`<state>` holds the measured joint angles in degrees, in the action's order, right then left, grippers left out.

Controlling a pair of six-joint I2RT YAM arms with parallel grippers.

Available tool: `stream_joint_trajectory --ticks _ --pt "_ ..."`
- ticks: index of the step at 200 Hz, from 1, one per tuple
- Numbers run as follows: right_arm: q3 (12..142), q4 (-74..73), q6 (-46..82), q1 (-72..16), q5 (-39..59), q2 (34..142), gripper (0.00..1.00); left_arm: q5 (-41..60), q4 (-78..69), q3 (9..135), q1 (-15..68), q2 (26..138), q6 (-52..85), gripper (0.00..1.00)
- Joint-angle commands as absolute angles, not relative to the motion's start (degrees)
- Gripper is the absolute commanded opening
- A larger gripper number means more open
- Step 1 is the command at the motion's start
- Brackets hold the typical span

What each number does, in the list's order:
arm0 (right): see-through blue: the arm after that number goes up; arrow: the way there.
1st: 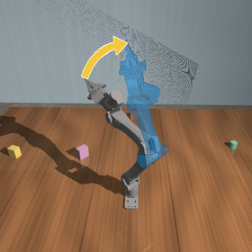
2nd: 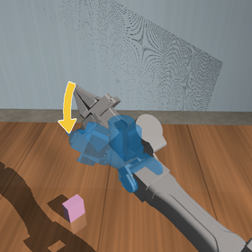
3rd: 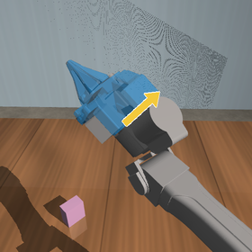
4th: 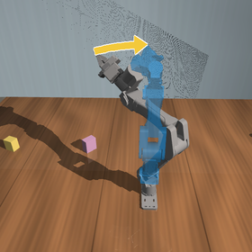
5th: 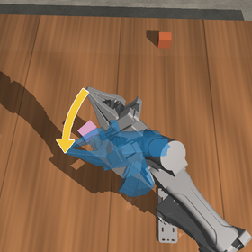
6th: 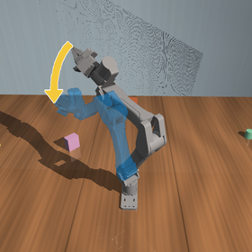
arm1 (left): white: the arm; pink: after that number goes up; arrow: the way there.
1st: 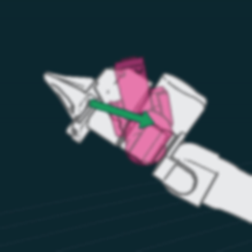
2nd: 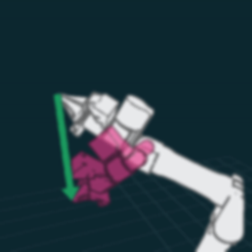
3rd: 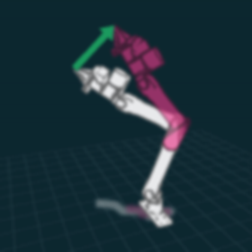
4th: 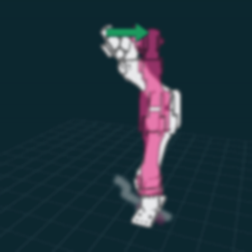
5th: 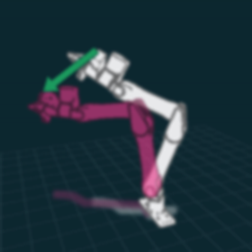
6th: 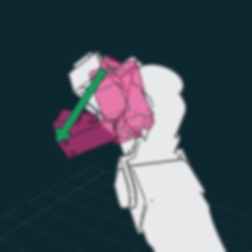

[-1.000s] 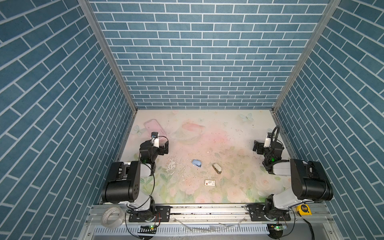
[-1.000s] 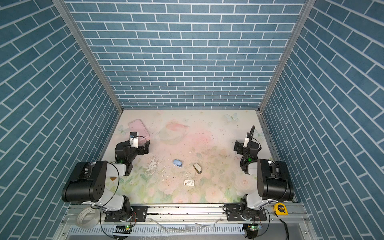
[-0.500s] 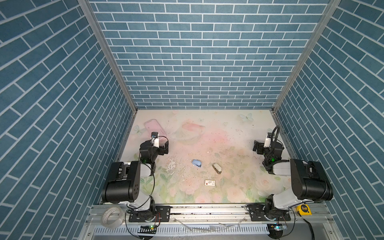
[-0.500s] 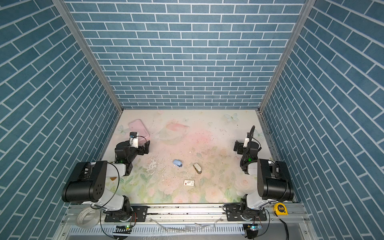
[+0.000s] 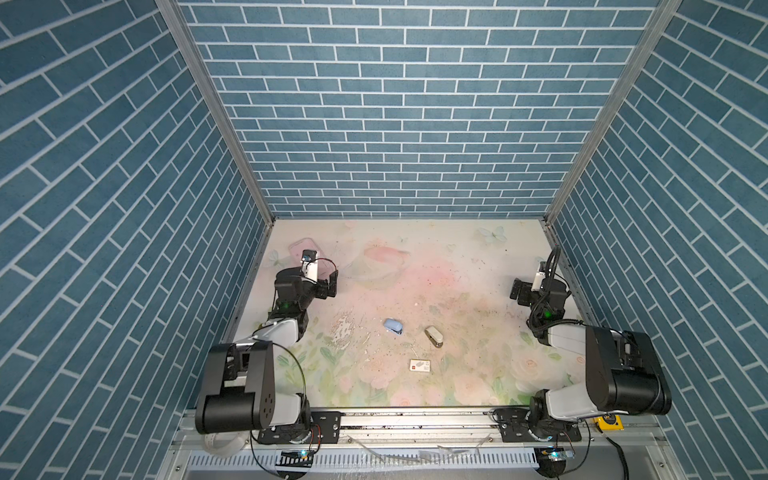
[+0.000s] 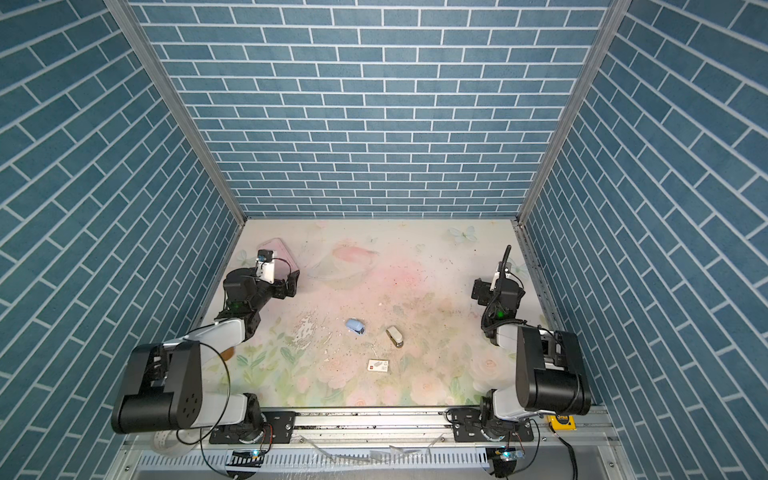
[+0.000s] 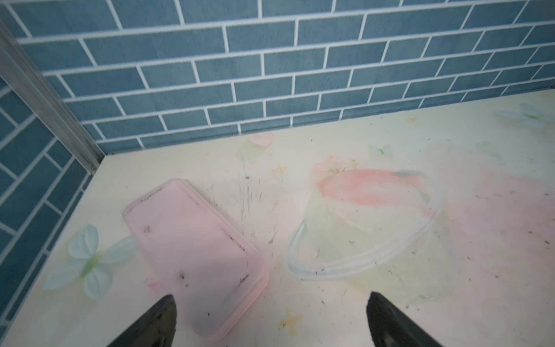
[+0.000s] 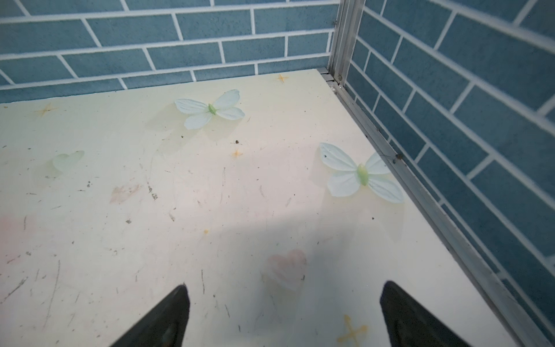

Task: Load the staples into the stapler
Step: 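Reach left gripper to white staple box while right gripper nears beige stapler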

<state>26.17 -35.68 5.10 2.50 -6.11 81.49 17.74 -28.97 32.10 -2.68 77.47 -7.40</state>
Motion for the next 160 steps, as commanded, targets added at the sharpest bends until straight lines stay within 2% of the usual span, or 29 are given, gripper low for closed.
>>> stream_joint_trajectory --ticks 1,32,71,117,160 --pt "31.8 -21.1 8.9 1.8 -9.7 74.6 0.99 23.6 -7.6 38.2 -2.2 74.5 -11.2 1.0" --pt "41.8 4.9 17.5 1.4 -2.4 68.2 0.99 29.8 12.6 46.1 -0.2 71.9 -19.1 1.0" --pt "43.9 17.7 23.0 -2.7 9.8 63.0 0.99 28.3 29.3 50.1 8.4 68.2 -29.7 0.99" --pt "43.4 31.0 27.5 -7.5 22.4 60.3 0.87 25.3 36.5 51.9 24.9 67.3 -32.3 1.0" --pt "39.1 32.5 31.8 -8.2 35.1 57.2 0.84 21.8 36.8 52.6 37.1 72.9 -31.0 0.99"
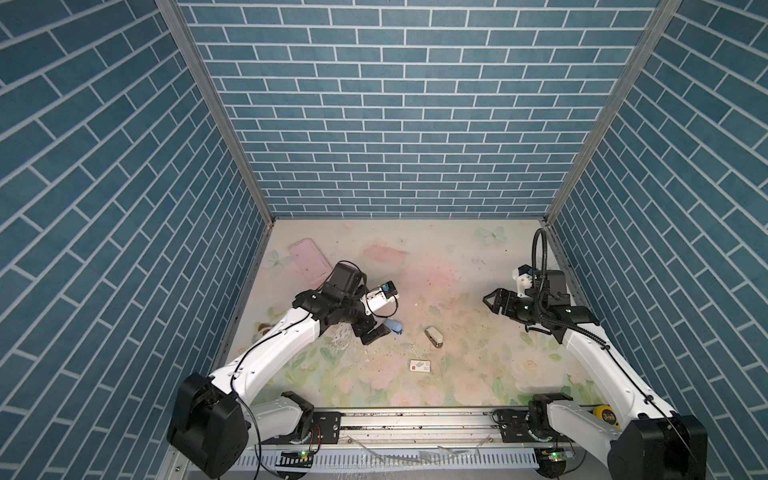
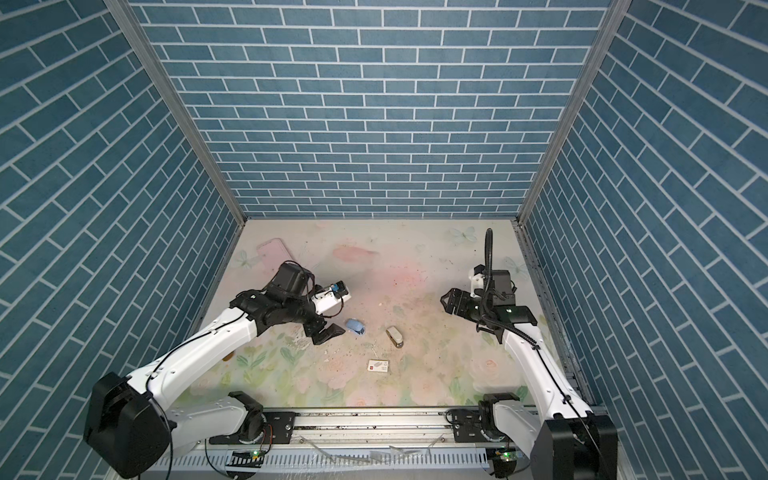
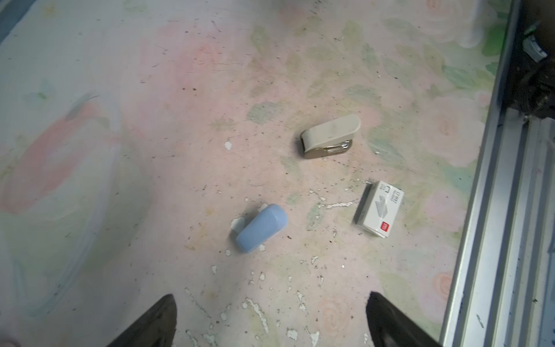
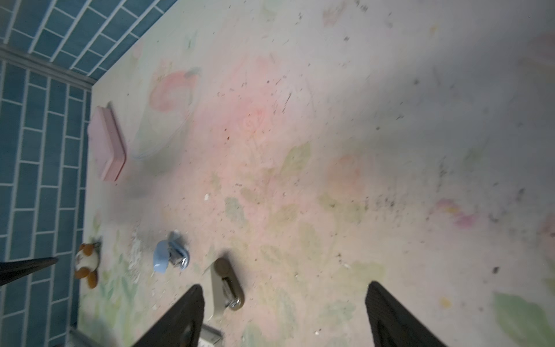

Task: Load the staples into the stapler
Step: 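Reach left gripper to white staple box while right gripper nears beige stapler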

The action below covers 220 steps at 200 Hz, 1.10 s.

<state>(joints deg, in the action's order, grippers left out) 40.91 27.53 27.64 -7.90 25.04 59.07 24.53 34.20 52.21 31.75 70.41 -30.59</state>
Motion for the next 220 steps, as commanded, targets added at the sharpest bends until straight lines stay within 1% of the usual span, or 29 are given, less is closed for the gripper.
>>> stream_joint_trajectory --ticks 1,14,35,48,55,61,69,88,121,162,169,173,186,220 --pt "39.1 32.5 31.8 -8.2 35.1 57.2 0.84 21.9 36.7 52.5 37.3 72.9 -30.9 0.99" --pt "38.7 34.9 31.3 -8.2 36.5 56.3 0.83 22.1 35.0 52.0 40.0 74.0 -30.6 0.99" --pt "38.8 38.9 30.7 -8.2 35.6 54.7 0.83 21.0 31.5 50.9 44.4 76.3 -29.9 0.98" --pt "38.5 39.3 31.4 -8.3 34.9 53.3 0.84 20.4 29.9 50.5 46.4 77.8 -29.5 0.94" --pt "38.3 39.3 31.9 -8.2 34.6 52.7 0.84 18.9 28.5 49.7 47.6 78.6 -29.7 0.91" --pt "38.2 39.4 32.4 -8.2 33.8 52.4 0.84 16.8 26.7 48.9 48.6 79.1 -29.3 0.91" --pt "38.0 39.3 33.2 -8.2 32.9 51.5 0.83 15.6 25.1 48.0 49.1 79.5 -28.7 0.91" --pt "36.1 36.9 36.0 -8.1 33.2 50.0 0.83 17.4 23.6 46.5 50.0 80.4 -28.1 0.9" --pt "34.6 34.9 37.9 -8.1 34.7 49.6 0.78 17.4 22.1 45.8 53.5 80.7 -28.3 0.9" --pt "33.8 35.2 36.3 -8.1 40.7 51.3 0.76 17.5 23.5 48.8 55.9 85.5 -28.4 0.89" --pt "33.4 35.0 36.2 -8.1 41.7 51.6 0.74 17.7 24.2 49.7 56.2 86.9 -28.4 0.87" --pt "33.0 34.8 36.2 -8.1 42.2 51.6 0.71 17.5 24.4 50.3 56.4 87.6 -28.3 0.85" --pt "32.5 35.1 36.1 -8.1 42.1 51.4 0.71 15.5 24.2 51.6 57.3 90.0 -27.4 0.77" --pt "30.9 35.7 36.1 -8.0 41.7 49.6 0.71 13.6 22.1 52.0 57.9 91.7 -24.8 0.75"
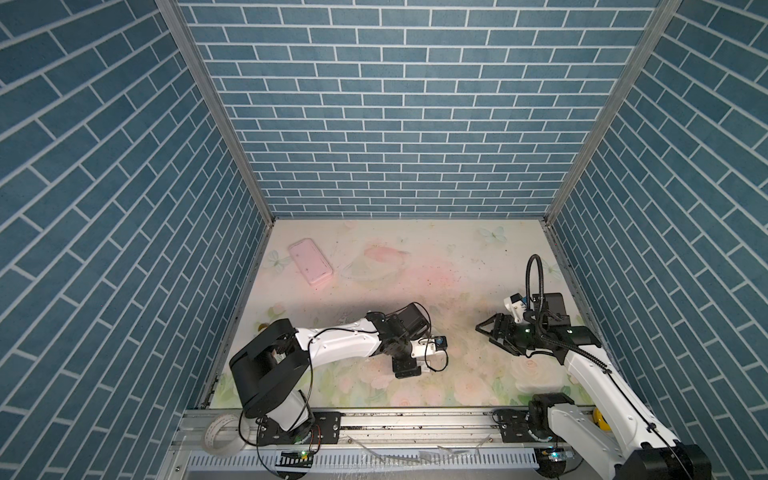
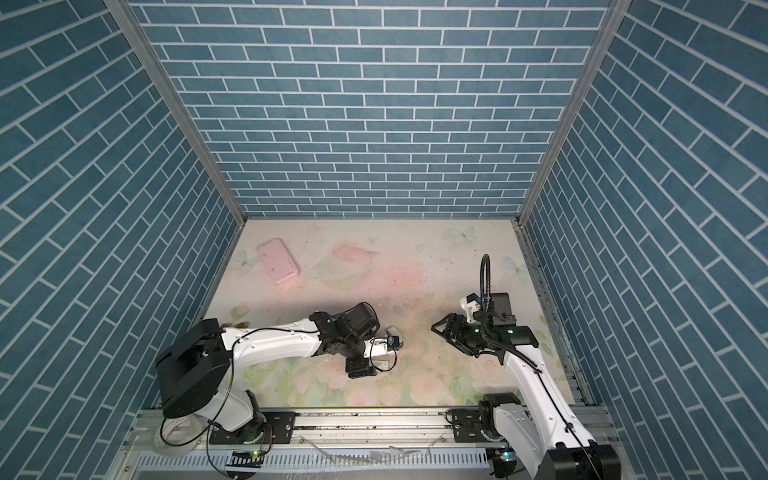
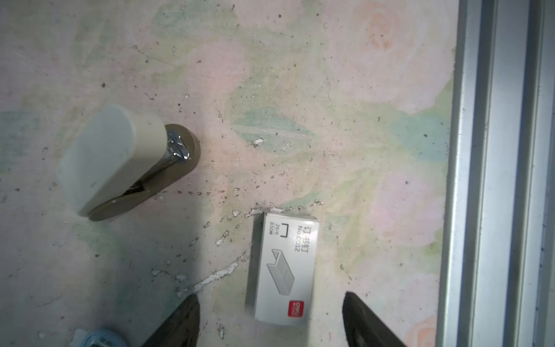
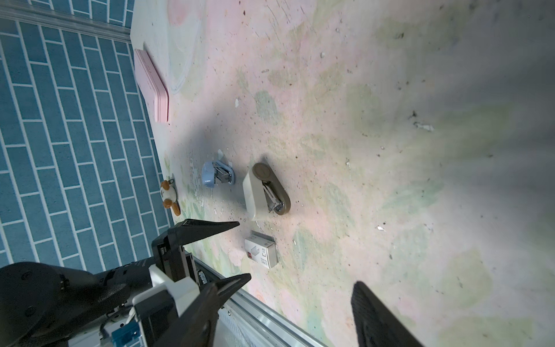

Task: Load the staples into the stapler
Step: 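Reach left gripper to white staple box while right gripper nears beige stapler, then close the left gripper on the staple box while the right gripper grasps the beige stapler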

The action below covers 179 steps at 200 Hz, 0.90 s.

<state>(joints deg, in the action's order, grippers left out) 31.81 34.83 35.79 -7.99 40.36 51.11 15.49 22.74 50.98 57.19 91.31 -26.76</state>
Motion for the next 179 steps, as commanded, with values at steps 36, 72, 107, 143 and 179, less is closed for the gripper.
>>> stream_joint_trajectory --ticks 36,72,107,143,179 --pt "31.1 36.4 36.1 -7.9 40.7 48.7 0.7 13.1 21.6 51.4 59.1 93.1 -24.4 0.73" --pt "31.6 36.2 35.7 -7.5 40.4 50.0 0.67 12.7 20.0 50.1 60.7 94.9 -23.9 0.67" --pt "31.9 36.9 35.2 -6.9 40.2 49.4 0.66 12.3 19.4 49.9 61.0 96.2 -23.6 0.61" --pt "31.3 37.1 35.0 -6.0 40.2 48.7 0.66 12.6 18.8 50.7 61.5 96.8 -23.5 0.51" --pt "30.3 37.0 34.9 -5.0 40.8 48.6 0.65 12.9 17.2 51.9 63.0 98.4 -23.9 0.38"
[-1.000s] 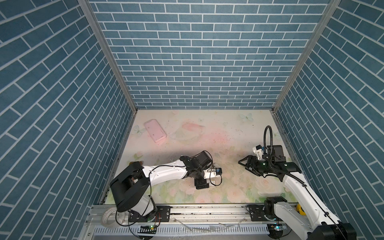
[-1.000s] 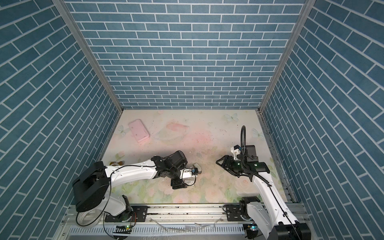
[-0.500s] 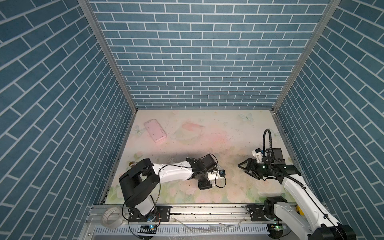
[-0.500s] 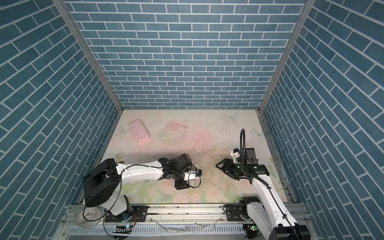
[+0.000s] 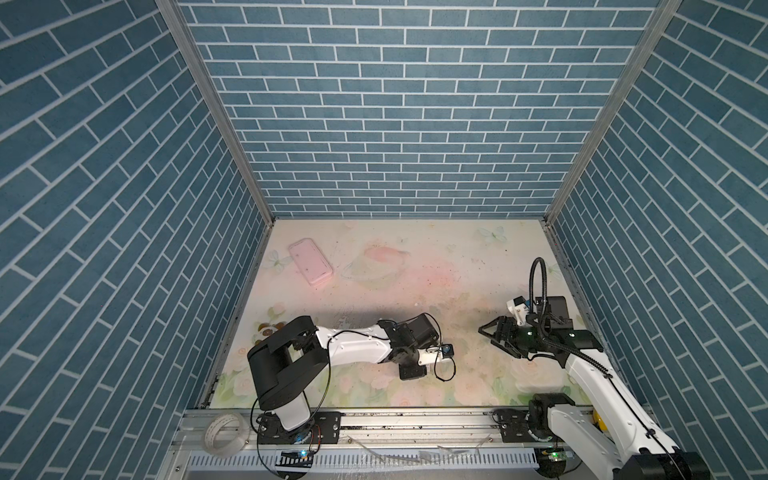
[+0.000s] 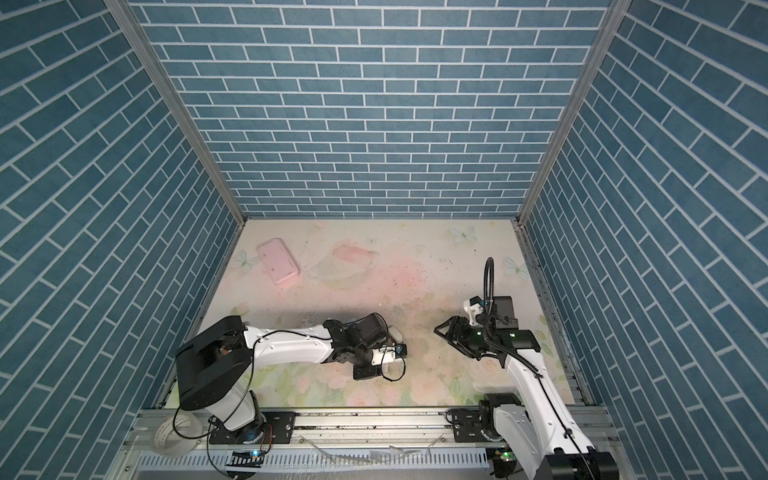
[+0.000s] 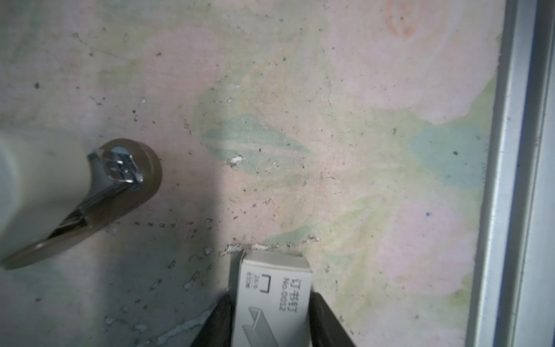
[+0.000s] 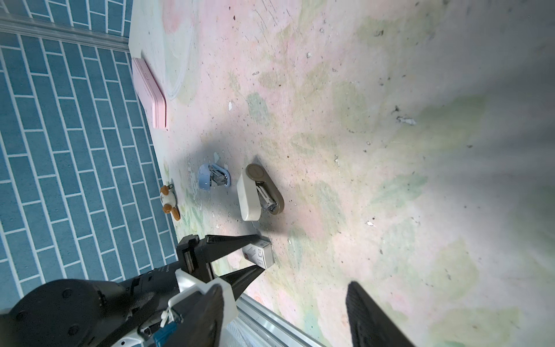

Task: Load the staples into the stapler
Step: 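Close the left gripper on the staple box while the right gripper grasps the beige stapler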

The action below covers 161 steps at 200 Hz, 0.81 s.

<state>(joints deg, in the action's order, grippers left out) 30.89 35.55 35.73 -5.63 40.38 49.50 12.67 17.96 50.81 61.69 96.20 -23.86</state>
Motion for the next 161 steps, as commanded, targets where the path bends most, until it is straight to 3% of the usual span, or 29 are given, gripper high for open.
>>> stream_joint_trajectory --ticks 1,68,113,161 --pt "30.3 37.0 34.9 -5.0 40.9 48.5 0.65 12.9 17.2 52.0 63.1 98.5 -23.9 0.38" --pt "27.5 34.2 34.3 -4.4 42.1 50.8 0.65 13.4 13.2 56.6 65.8 103.1 -22.2 0.35" --pt "26.0 30.6 34.2 -4.3 44.4 53.0 0.66 13.5 15.8 56.5 65.7 99.2 -21.0 0.59" --pt "22.4 23.1 35.0 -4.5 53.9 58.2 0.61 13.4 11.0 48.9 65.3 94.0 -21.0 0.6"
